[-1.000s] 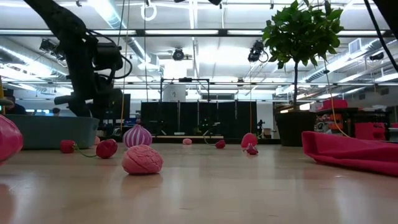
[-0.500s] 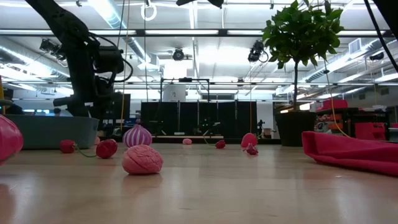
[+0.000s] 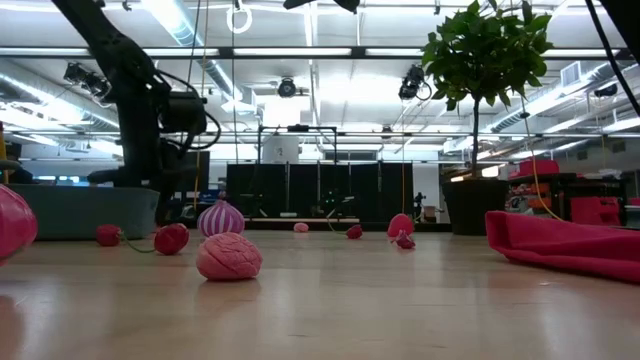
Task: Pick and placing Produce into tupperware
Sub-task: Put the middle left pink peach into the blue bin, then put the red strawberry into the blue bin
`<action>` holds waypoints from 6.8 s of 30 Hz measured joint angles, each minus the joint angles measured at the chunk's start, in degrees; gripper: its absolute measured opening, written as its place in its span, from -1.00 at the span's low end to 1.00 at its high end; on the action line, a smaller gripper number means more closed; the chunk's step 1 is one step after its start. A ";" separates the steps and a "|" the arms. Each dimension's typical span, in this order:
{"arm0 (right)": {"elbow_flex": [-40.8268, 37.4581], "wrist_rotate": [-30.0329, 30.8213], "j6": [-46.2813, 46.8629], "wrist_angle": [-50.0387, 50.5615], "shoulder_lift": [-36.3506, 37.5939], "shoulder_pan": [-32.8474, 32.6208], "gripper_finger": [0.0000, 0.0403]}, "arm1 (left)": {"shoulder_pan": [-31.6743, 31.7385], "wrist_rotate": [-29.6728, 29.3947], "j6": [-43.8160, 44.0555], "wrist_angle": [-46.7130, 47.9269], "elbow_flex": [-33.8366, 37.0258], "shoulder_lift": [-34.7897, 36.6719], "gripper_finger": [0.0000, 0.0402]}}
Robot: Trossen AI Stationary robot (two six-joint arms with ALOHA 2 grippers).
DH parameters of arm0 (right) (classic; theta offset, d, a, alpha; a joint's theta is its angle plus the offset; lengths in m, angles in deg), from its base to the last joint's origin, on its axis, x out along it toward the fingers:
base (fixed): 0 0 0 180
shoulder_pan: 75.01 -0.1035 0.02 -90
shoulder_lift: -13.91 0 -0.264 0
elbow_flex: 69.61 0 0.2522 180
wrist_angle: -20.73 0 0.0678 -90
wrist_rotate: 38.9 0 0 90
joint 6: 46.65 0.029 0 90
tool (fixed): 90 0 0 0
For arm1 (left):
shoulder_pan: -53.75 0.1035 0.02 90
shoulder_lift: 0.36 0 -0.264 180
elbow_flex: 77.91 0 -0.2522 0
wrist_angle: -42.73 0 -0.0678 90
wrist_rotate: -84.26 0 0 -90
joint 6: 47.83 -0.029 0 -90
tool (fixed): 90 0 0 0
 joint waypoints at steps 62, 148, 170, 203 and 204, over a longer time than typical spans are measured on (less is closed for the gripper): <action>0.02 0.00 -0.46 0.02 0.02 0.13 -0.24 | -29.46 9.51 12.04 39.89 -9.70 -2.07 -0.45; -43.25 4.59 -49.78 11.46 0.04 22.77 -0.22 | -22.08 6.29 -13.46 37.83 -58.62 -10.09 -0.28; -48.27 0.35 -52.67 5.24 0.04 22.75 -0.22 | -22.16 6.27 -11.96 37.81 -58.62 -10.07 -0.33; -51.76 3.51 -52.66 -4.09 0.02 22.38 -0.22 | -22.14 6.25 -13.60 37.81 -58.62 -10.07 -0.29; -52.00 3.44 -52.65 -4.25 0.02 22.38 -0.22 | -22.14 6.25 -13.62 37.81 -58.62 -10.07 -0.30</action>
